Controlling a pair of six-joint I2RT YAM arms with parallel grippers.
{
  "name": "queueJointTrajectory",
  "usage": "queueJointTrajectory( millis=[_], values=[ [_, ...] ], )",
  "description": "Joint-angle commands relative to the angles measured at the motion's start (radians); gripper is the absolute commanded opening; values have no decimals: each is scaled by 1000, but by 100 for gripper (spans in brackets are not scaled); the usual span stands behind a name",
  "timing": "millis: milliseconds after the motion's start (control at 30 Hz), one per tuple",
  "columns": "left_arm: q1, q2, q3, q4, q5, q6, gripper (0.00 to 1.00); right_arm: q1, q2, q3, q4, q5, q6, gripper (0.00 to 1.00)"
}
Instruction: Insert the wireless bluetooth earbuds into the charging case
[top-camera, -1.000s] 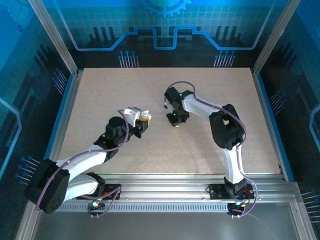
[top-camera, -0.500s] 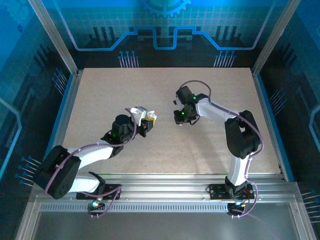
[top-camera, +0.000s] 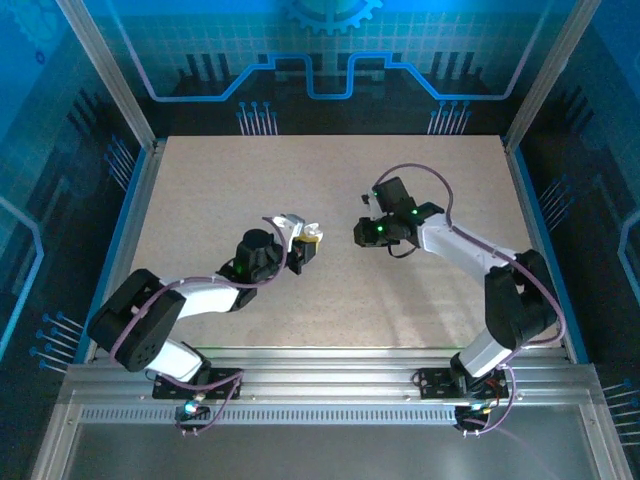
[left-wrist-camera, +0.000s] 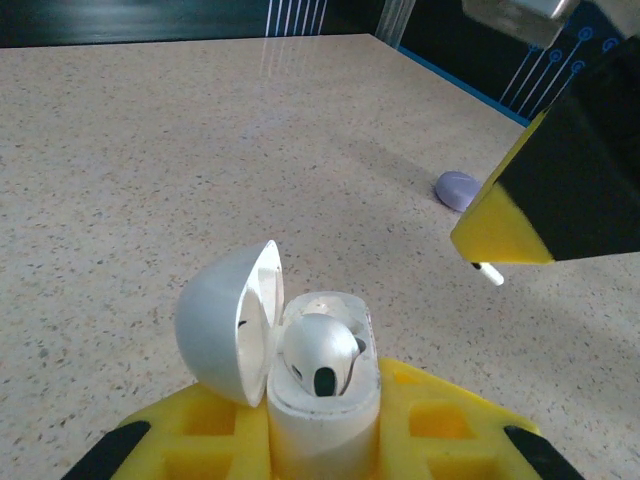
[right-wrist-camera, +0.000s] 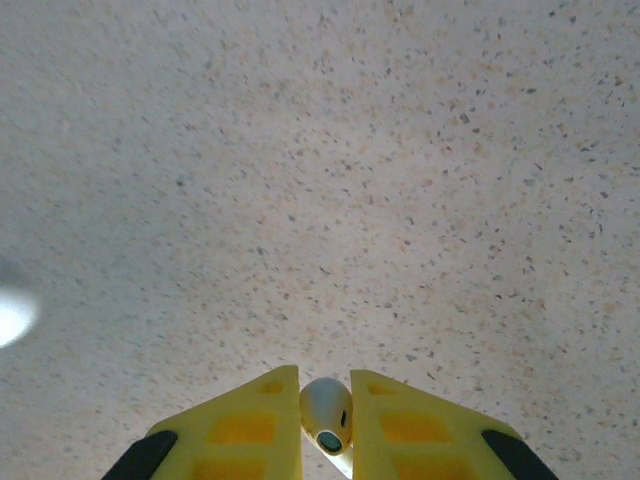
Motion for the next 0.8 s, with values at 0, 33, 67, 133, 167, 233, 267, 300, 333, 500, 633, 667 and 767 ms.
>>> queueJointTrajectory(
  millis=[0,33,67,133,167,233,267,300,333,500,633,667,767],
  values=[
    [-8,43,45,87,24,-30,16,-10,-55,-35,77,-22,65,15],
    [-10,59,55,95,31,-32,16,-10,-68,-42,84,-14,75,15],
    [-10,70,64,97,34,-33,16,-10,-78,-48,90,-11,81,15],
    [-11,96,80,108,41,-33,16,-10,-100,-57,98,-3,93,15],
    [-13,107,85,114,40,-35,16,-10,-109,-62,105,-1,100,15],
    [-15,130,94,135,46,-41,16,-10,-134,-78,132,-2,123,15],
    [-15,138,96,143,46,-43,16,-10,-144,-88,146,-5,137,15],
    [-17,146,98,151,46,-45,16,-10,-154,-99,166,-13,150,15],
    [-19,155,99,162,46,-45,16,-10,-165,-106,181,-15,162,15],
    [-24,178,110,183,47,-47,16,-10,-207,-131,235,-25,188,15],
    [-30,195,125,187,54,-44,16,-10,-226,-132,238,-26,191,15],
    [-31,198,129,190,55,-44,16,-10,-231,-134,245,-28,194,15],
    [-36,210,137,205,55,-49,16,-10,-246,-147,276,-46,207,15]
  ],
)
